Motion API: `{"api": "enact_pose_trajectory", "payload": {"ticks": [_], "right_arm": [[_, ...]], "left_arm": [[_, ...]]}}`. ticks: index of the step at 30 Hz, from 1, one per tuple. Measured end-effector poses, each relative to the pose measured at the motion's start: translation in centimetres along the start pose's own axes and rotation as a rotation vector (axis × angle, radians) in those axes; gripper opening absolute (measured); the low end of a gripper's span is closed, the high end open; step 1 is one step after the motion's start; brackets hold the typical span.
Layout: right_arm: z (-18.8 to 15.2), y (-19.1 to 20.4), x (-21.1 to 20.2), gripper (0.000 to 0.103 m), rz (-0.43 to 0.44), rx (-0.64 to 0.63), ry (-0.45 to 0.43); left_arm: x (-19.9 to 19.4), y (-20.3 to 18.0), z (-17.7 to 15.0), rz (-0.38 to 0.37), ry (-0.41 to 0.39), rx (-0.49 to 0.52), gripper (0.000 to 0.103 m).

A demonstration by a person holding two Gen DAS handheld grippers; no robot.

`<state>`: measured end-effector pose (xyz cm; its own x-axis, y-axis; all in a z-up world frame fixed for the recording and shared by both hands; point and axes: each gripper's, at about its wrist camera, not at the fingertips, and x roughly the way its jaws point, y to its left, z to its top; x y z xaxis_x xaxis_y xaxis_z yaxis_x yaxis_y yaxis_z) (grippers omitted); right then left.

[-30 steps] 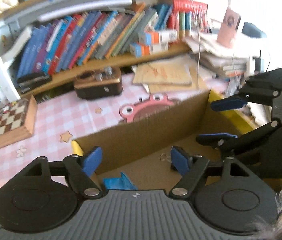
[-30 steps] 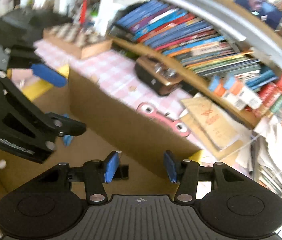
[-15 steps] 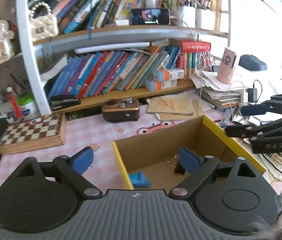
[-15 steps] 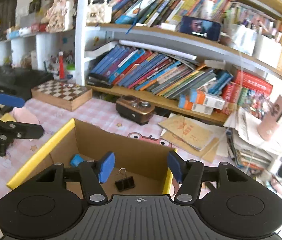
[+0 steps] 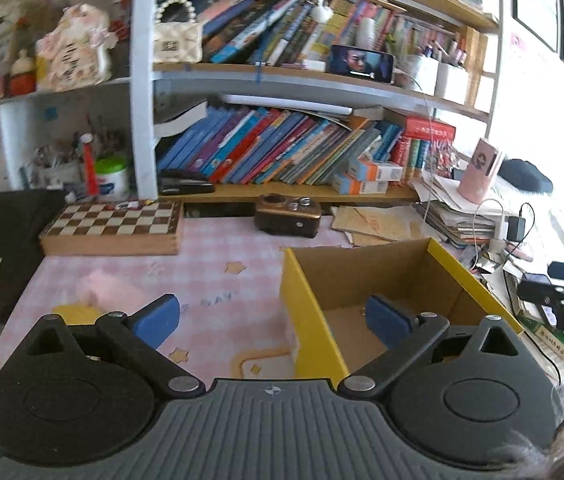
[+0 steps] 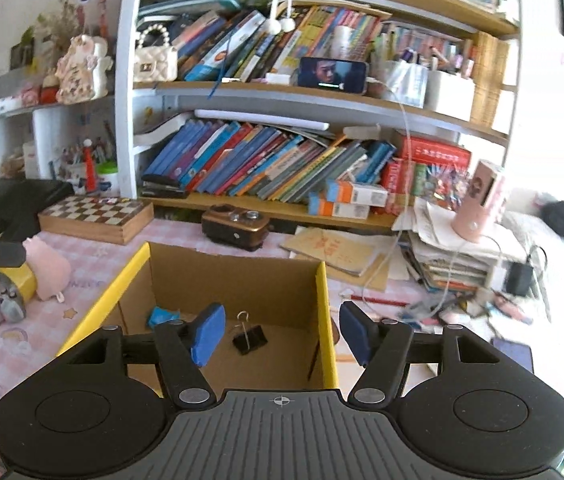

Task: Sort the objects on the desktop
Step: 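Lift both open tools out of the yellow box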

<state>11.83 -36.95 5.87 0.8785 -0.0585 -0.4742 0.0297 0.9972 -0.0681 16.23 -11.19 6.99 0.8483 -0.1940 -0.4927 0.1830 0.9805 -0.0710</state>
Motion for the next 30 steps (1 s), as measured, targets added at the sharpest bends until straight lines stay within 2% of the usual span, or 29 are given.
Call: {"api": "enact_pose_trajectory", "payload": {"ticks": [5, 19, 27, 30], "right_arm": [[-1.5, 1.9, -1.3, 0.065, -0.038, 0.049, 0.014], [-6.9, 9.7, -4.7, 0.065, -0.109, 0.177, 0.092], [-9.6, 14.5, -5.3, 0.065, -0.085, 0.209, 0.156], [-10.4, 16.0, -5.3, 0.068, -0.068, 0.206, 0.181]], "left_arm": [[-1.6, 1.9, -1.7, 0.008, 0.002, -0.008, 0.100], [-4.8, 6.8, -7.9, 0.035, 0.078, -0.046, 0.103], [-6.1, 8.6, -10.7, 0.044, 0.118, -0.013, 0.103], [-6.3, 9.1, -11.7, 0.044, 0.152, -0.008, 0.103]]}}
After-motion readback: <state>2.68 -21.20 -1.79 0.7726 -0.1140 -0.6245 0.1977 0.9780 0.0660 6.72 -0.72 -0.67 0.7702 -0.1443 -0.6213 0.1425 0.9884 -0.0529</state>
